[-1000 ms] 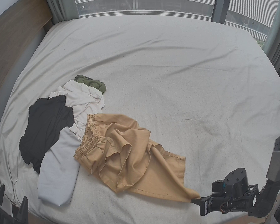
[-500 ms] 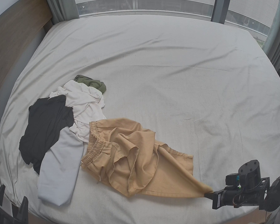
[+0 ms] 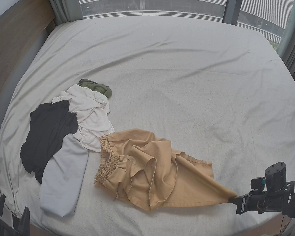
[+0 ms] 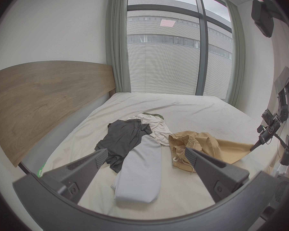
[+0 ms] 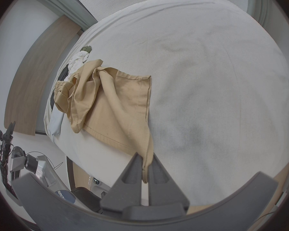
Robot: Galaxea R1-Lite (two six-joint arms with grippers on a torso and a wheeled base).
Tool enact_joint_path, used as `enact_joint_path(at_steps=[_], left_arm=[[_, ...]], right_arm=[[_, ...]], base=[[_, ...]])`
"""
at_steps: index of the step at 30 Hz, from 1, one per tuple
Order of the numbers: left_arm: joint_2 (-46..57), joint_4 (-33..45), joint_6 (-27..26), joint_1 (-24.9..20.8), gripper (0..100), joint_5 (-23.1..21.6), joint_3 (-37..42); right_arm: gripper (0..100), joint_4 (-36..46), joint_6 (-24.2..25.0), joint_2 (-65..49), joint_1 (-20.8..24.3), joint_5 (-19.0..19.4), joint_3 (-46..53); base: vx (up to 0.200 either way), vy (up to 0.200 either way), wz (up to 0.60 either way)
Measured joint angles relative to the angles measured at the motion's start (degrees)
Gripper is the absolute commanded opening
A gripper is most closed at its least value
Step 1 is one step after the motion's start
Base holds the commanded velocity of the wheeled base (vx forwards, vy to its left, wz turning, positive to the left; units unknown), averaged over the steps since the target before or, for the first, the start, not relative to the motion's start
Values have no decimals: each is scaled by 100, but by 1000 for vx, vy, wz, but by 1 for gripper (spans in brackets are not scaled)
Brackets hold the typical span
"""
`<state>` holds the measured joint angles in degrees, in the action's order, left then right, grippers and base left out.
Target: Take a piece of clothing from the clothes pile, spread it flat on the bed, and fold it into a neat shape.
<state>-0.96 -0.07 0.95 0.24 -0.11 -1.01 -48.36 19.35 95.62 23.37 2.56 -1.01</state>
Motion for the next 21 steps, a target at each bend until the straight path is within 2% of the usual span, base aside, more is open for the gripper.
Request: enact_joint_path(at_steps=[21], left_arm=[[0, 0, 0, 0, 100, 1, 0]], right_arm=[[0, 824, -211, -452, -822, 245, 2]], base=[[0, 0, 0]])
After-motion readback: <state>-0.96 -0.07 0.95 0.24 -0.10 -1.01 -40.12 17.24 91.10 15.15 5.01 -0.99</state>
